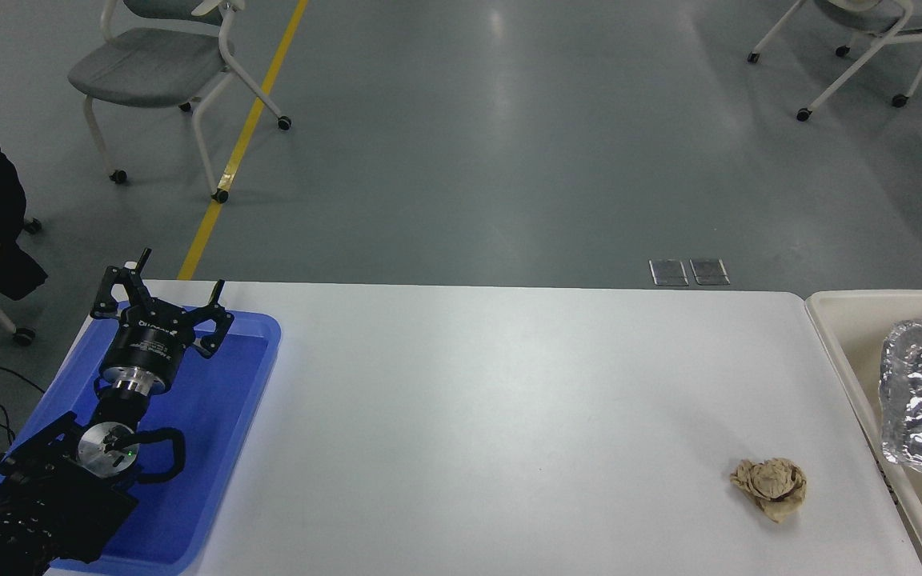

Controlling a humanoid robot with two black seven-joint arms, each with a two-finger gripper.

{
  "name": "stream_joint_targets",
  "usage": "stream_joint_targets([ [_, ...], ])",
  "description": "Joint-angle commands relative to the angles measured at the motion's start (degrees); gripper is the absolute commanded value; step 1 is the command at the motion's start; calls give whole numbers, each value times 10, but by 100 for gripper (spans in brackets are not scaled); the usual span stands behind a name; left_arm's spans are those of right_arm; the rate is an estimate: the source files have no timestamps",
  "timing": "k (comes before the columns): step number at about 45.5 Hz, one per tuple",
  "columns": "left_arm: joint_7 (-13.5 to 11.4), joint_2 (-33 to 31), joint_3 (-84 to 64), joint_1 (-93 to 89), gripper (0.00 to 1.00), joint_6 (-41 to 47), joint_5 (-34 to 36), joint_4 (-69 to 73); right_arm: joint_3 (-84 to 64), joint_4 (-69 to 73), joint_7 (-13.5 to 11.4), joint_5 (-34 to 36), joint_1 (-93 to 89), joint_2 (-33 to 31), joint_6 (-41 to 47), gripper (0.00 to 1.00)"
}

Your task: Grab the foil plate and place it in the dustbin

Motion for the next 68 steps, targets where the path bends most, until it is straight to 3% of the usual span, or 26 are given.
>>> stream_joint_targets([
  [1,0,-1,0,-1,100,0,0,0,-23,40,2,-5,65,-1,9,100],
  [16,0,-2,0,-2,100,0,0,0,-215,321,1,-12,341,-100,31,100],
  [27,0,-2,0,-2,100,0,0,0,-361,573,-2,-14,623,-108,158,100],
  [36,0,-2,0,-2,100,0,0,0,-392,686,-3,10,761,-54,255,100],
  [48,0,0,0,-1,100,0,0,0,-392,736,-4,198,846,15,354,100],
  [68,0,0,0,-1,100,0,0,0,-394,753,-5,298,895,165,368,100],
])
